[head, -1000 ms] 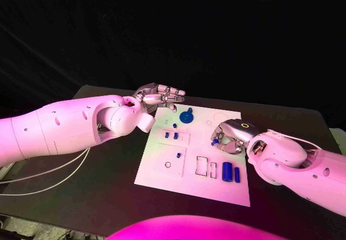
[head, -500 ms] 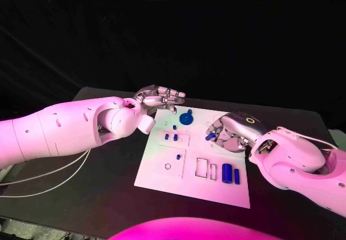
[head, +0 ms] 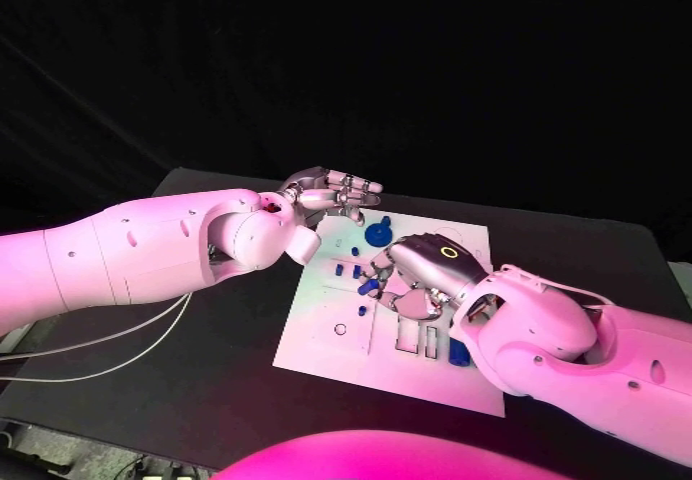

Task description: Assemble the parts on the task board

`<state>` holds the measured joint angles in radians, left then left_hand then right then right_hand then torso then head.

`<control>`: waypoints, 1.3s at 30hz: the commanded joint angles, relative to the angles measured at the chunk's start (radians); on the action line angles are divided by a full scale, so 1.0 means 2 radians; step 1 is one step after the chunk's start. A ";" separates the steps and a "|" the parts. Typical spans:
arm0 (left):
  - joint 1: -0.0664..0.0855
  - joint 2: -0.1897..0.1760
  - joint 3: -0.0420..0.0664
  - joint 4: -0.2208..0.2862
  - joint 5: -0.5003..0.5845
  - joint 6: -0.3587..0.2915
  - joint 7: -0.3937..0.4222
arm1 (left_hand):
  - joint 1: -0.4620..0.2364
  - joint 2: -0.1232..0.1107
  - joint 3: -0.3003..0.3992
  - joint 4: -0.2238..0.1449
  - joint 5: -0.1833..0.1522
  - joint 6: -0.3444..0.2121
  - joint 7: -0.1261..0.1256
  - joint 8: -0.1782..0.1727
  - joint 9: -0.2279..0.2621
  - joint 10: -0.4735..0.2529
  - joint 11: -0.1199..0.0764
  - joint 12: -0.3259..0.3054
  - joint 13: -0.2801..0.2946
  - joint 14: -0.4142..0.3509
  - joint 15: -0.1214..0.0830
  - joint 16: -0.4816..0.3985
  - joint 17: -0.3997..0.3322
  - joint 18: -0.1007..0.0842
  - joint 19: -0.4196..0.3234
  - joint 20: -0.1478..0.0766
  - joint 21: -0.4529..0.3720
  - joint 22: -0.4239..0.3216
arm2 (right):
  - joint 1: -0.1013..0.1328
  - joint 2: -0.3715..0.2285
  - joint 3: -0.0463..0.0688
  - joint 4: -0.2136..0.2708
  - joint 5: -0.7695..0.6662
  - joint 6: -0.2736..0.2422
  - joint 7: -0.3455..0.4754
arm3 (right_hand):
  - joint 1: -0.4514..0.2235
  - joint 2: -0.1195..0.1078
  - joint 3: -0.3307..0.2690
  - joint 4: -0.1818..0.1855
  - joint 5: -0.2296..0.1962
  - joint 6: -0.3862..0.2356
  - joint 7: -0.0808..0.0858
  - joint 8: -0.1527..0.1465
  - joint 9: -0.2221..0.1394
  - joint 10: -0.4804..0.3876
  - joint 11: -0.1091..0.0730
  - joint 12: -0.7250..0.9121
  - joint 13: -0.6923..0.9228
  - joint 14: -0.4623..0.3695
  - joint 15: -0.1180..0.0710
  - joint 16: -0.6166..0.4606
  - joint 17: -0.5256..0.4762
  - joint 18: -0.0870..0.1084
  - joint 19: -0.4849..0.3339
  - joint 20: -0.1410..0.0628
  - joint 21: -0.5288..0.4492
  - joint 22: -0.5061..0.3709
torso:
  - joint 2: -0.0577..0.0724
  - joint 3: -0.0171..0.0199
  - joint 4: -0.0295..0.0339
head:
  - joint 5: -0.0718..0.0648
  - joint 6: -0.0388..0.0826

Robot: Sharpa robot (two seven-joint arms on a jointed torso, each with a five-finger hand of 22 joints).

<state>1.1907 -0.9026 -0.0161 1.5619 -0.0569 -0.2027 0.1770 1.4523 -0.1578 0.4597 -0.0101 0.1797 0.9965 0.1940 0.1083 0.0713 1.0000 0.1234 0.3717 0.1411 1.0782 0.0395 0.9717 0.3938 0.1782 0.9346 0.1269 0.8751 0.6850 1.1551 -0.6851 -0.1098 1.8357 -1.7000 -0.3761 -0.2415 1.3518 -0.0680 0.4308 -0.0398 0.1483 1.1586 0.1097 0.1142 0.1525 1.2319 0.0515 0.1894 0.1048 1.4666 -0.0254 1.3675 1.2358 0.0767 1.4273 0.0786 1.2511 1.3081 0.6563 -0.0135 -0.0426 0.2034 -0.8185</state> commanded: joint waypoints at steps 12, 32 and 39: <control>0.001 0.008 0.000 -0.001 0.001 0.009 0.003 | -0.005 0.002 0.000 -0.002 0.000 -0.004 0.000 0.002 0.001 -0.003 0.000 0.003 0.001 -0.001 0.001 0.001 -0.001 0.003 -0.001 0.001 0.002 0.000 | -0.040 0.066 -0.008 -0.067 0.003 0.010 0.023 | -0.003 -0.002 0.005 0.001 0.002 0.001 0.005 0.001 0.008 -0.003 0.000 -0.004 -0.001 0.022 0.000 0.001 0.000 -0.004 -0.001 0.001 -0.003 0.061 | 0.000 0.0001 -0.0011 | 0.015 -0.006; 0.001 0.009 0.000 0.000 0.001 0.007 0.004 | -0.005 0.003 0.000 -0.001 0.000 -0.004 0.000 0.003 0.001 -0.003 0.000 0.004 0.001 -0.001 0.001 0.001 -0.001 0.003 -0.001 0.001 0.002 0.000 | -0.057 0.093 -0.013 -0.107 0.001 0.030 0.022 | -0.003 -0.001 0.006 0.001 0.003 0.000 0.005 0.001 0.008 -0.002 0.001 -0.005 -0.001 0.022 0.001 0.001 0.000 -0.003 -0.002 0.001 -0.004 0.061 | 0.000 0.0005 -0.0008 | 0.018 -0.015; 0.001 0.009 0.000 0.000 0.001 0.007 0.003 | -0.005 0.003 0.000 -0.001 0.000 -0.004 0.000 0.003 0.001 -0.003 0.000 0.004 0.001 -0.001 0.001 0.001 -0.001 0.003 -0.001 0.001 0.002 0.000 | -0.059 0.094 -0.014 -0.109 0.001 0.033 0.022 | -0.004 -0.001 0.006 0.001 0.003 0.000 0.005 0.001 0.008 -0.002 0.001 -0.005 -0.001 0.022 0.001 0.001 0.000 -0.004 -0.001 0.001 -0.004 0.061 | 0.000 0.0005 -0.0010 | 0.018 -0.016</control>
<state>1.1919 -0.8859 -0.0157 1.5606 -0.0569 -0.2020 0.1766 1.4483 -0.1539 0.4597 -0.0101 0.1797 0.9964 0.1940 0.1082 0.0711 1.0001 0.1235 0.3758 0.1417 1.0782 0.0395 0.9717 0.3940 0.1781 0.9346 0.1269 0.8751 0.6846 1.0409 -0.4973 -0.1362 1.6203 -1.6935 -0.3308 -0.2000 1.3465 -0.0733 0.4361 -0.0397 0.1493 1.1536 0.1148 0.1127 0.1529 1.2324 0.0523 0.1815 0.1037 1.4666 -0.0253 1.3674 1.2359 0.0766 1.4272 0.0786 1.2450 1.3076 0.6562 -0.0126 -0.0443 0.2391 -0.8498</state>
